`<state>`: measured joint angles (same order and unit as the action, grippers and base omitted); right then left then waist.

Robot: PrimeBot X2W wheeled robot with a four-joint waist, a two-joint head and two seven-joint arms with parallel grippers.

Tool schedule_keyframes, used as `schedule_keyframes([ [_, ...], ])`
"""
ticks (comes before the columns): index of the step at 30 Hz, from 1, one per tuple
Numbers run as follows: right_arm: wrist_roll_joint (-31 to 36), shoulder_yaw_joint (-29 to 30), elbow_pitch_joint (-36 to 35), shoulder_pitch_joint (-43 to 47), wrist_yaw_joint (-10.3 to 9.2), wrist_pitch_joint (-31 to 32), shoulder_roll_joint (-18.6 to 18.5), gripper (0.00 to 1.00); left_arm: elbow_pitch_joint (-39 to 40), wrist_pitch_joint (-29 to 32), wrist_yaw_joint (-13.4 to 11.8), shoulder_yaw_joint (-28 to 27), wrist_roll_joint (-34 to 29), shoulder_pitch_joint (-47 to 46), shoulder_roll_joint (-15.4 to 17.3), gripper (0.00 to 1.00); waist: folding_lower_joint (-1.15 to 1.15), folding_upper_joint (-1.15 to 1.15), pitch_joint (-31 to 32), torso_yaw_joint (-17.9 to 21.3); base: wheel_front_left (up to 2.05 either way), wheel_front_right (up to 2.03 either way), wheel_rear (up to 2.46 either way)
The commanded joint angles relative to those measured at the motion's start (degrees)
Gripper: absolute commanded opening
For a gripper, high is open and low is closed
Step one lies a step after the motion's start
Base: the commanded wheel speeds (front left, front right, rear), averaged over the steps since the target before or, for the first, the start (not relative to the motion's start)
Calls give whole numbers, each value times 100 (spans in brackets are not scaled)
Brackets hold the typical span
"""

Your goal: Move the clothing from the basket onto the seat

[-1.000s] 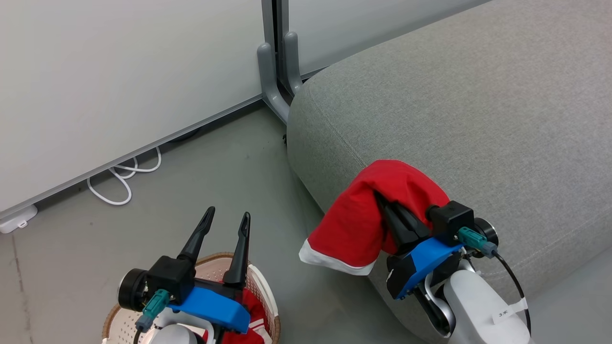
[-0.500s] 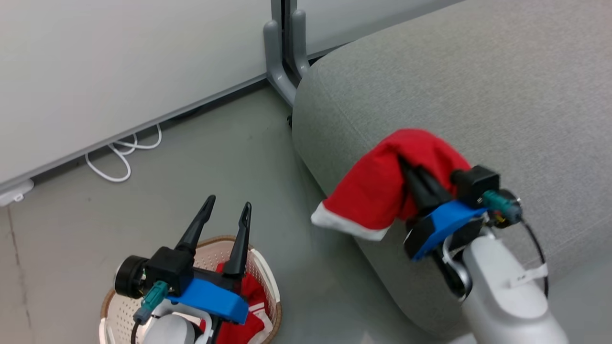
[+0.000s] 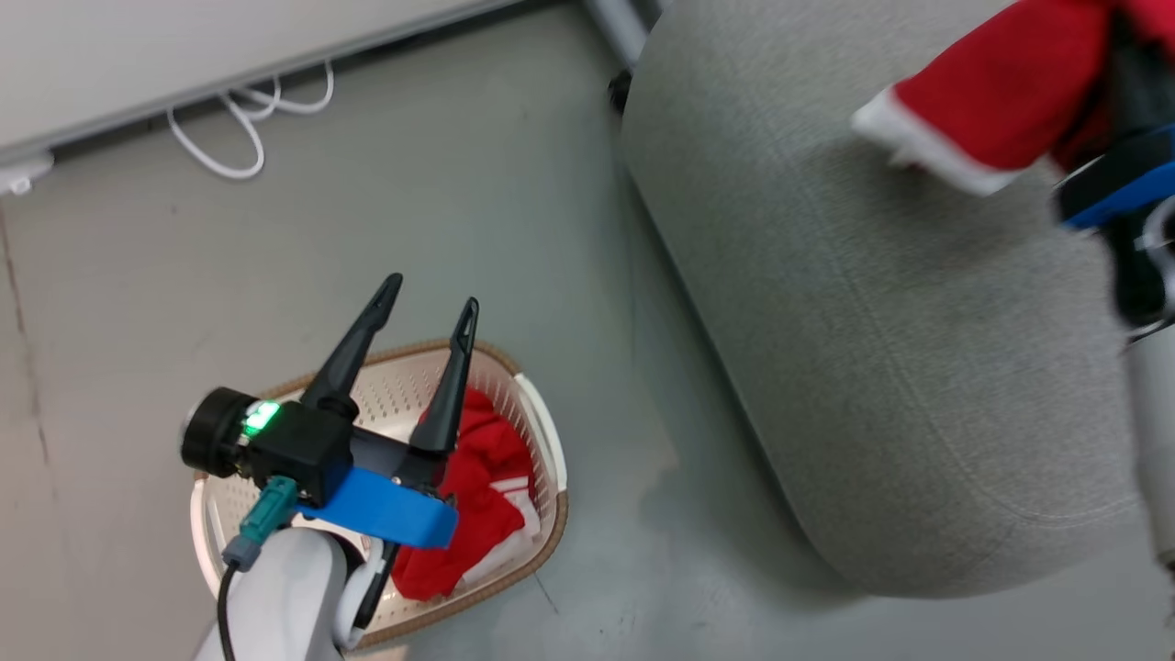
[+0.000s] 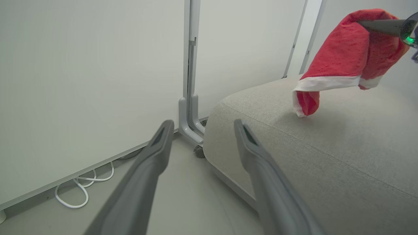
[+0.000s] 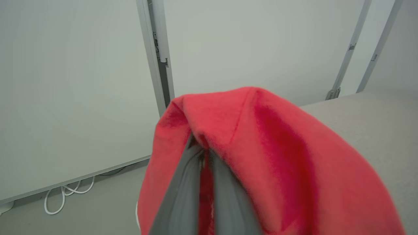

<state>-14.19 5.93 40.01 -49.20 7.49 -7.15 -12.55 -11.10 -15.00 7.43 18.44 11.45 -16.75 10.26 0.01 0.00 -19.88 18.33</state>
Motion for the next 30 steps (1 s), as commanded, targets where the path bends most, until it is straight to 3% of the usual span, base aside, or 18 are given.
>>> schedule_keyframes([
  [1,-118,359,-8,-357,1,-49,-259,0,115,-29,6,-64,-65,-167,74,100,-1,0,-567,-342,0,0,0],
  [6,-24,1117,28,-812,1,-118,-697,0,427,-28,5,-107,-184,-370,206,100,-1,0,-1189,-530,0,0,0],
  [11,137,1632,204,-943,-1,-337,-871,0,718,-29,3,-185,-276,-516,253,100,-1,0,-1623,-657,0,0,0],
  [22,735,2241,1129,-1059,1,-772,-513,0,1048,-28,5,-386,-406,-666,227,100,-1,0,-2097,-788,0,0,0],
  [30,948,2466,1210,-1086,1,-810,-449,0,981,-29,4,-388,-422,-721,172,100,-1,0,-2029,-802,0,0,0],
])
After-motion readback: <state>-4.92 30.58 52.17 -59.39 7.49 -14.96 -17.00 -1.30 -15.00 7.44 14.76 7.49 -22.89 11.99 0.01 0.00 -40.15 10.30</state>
